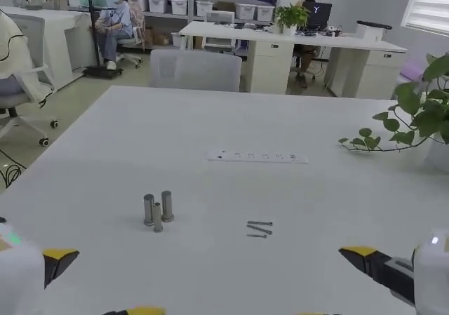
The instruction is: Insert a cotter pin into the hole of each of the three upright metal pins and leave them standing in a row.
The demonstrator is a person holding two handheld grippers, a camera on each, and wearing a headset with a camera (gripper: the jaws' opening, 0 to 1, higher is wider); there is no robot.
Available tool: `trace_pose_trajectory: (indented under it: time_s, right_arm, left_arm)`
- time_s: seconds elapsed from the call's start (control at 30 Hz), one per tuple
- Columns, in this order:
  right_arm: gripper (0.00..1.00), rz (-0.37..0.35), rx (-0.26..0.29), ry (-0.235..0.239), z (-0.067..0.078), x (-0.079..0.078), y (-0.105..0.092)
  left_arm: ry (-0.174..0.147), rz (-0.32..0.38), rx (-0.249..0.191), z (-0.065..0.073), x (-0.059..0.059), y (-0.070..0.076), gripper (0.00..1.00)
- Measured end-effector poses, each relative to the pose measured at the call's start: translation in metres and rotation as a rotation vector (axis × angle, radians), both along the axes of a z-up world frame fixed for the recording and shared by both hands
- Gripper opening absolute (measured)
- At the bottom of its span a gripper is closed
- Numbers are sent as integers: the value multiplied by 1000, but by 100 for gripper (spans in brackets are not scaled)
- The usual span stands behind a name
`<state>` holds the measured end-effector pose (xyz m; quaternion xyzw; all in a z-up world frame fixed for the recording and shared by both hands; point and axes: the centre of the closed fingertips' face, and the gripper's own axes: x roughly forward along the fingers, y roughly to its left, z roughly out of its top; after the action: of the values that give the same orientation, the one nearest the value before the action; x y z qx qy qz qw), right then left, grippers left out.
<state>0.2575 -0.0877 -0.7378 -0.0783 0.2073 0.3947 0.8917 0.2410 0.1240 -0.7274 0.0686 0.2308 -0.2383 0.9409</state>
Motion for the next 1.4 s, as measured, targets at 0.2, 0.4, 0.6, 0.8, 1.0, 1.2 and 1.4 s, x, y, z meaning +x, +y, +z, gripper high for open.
trace_pose_trajectory:
  time_s: [0.2,0.4,0.6,0.8,1.0,1.2,1.4]
  right_arm:
    - [90,8,4,1,0,4,3]
    - [90,32,1,9,-1,2,7]
    - [90,51,-8,11,-2,3,9]
    - [90,51,-6,7,-2,6,11]
    - [87,34,-1,-5,0,11,11]
    - [86,31,-6,-5,-2,17,11]
    - [85,28,-2,-2,-3,21,14]
  left_arm:
    - [1,-49,20,-1,4,-13,82]
    - [6,-75,18,-3,5,-21,82]
    - [15,-84,21,-7,7,-21,82]
    - [21,-71,15,-9,10,-19,80]
    - [26,-48,-5,-9,15,-18,75]
    - [27,-31,-6,-9,23,-17,74]
    - [24,-30,-7,-9,33,-22,72]
